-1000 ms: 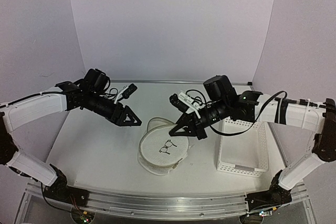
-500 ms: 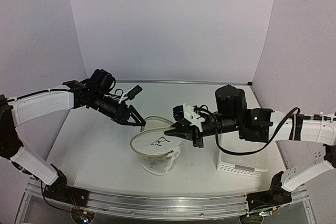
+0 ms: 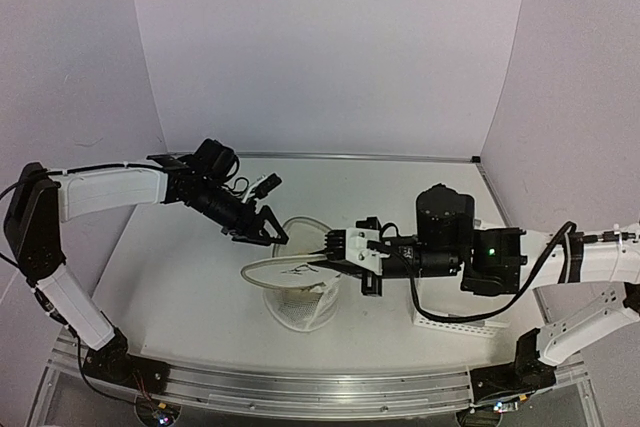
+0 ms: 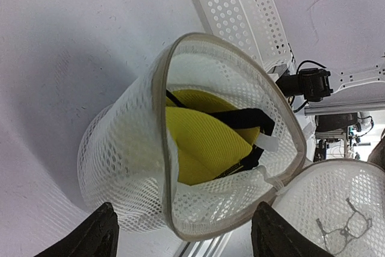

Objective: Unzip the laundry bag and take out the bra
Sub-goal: Open the laundry bag at the center of the board, then hold the laundry bag at the center of the board.

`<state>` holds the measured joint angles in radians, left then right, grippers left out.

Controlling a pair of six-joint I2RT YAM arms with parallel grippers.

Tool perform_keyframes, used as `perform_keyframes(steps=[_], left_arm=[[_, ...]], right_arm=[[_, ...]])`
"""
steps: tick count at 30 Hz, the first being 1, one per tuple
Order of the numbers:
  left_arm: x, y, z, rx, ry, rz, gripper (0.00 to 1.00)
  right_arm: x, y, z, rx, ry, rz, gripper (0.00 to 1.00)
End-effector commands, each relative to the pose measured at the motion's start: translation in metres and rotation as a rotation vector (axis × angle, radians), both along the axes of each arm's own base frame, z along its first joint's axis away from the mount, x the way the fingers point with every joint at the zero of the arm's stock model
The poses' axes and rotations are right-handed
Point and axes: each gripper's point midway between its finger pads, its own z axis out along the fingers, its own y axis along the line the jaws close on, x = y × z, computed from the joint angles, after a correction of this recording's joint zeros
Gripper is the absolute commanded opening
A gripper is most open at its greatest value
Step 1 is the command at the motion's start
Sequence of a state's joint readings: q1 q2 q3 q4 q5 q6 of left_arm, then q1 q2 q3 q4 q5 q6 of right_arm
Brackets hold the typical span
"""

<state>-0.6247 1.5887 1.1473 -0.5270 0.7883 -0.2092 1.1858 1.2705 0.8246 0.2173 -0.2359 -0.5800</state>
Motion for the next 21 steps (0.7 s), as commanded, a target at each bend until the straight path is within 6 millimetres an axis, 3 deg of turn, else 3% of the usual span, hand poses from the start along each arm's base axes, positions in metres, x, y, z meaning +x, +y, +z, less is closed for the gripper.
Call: perform_keyframes(steps=[1,6,17,21], left_arm=[[0.021,-0.018,0.027,-0.038,-0.087,0.003,0.77],[0.032,-0.027,0.027,-0.028,-0.092,0.006,0.77],[0.030,-0.022,-0.015,0.118,-0.051,-0.008,0.67],[0.027,-0.024,-0.017,0.117,-0.042,-0.030,0.53]], right_arm=[[-0.004,-0.003,0.029,0.085,-0.047,0.000,0.00],[-0.012,0.000,0.020,0.068,-0.046,0.023,0.00],[-0.019,0.001,0.020,0.070,-0.062,0.036,0.00],[-0.022,0.002,0.019,0.068,-0.060,0.050,0.00]])
